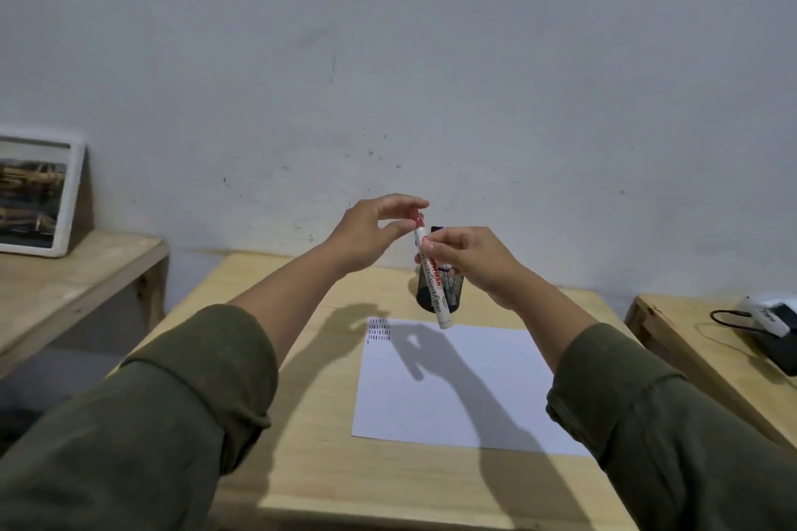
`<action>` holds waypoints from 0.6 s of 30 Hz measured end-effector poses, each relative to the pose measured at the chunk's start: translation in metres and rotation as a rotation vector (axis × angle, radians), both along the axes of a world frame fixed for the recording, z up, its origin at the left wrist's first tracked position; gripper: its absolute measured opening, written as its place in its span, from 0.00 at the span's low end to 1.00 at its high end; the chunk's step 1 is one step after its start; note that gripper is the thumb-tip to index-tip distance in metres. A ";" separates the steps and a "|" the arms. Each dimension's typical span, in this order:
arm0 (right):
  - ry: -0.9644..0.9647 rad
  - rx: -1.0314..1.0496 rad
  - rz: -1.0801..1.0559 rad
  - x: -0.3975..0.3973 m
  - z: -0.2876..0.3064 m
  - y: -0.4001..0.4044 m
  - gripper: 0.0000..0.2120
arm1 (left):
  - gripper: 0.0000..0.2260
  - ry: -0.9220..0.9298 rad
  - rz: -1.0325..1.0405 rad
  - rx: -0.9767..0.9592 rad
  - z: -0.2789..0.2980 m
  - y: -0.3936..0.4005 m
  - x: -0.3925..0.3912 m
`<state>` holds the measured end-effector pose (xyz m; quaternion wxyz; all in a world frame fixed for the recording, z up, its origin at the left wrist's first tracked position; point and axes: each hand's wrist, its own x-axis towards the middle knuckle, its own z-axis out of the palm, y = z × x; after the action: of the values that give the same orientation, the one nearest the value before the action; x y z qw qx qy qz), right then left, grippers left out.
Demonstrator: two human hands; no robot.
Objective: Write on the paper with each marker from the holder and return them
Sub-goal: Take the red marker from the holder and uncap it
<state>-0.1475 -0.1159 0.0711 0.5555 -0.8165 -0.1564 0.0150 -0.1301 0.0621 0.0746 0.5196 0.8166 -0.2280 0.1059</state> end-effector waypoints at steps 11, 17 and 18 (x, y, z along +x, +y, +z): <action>0.337 0.517 0.048 -0.002 0.000 -0.027 0.07 | 0.04 0.077 0.285 -0.103 -0.029 0.008 0.001; 0.242 0.669 -0.095 0.005 -0.024 0.002 0.09 | 0.06 0.027 0.296 -0.102 -0.036 -0.016 -0.008; 0.231 0.691 -0.110 0.006 -0.028 0.006 0.09 | 0.06 0.014 0.298 -0.090 -0.037 -0.018 -0.008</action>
<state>-0.1415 -0.1094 0.0433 0.8126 -0.5807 -0.0443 0.0235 -0.1385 0.0441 0.0381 0.5356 0.8180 -0.0957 0.1864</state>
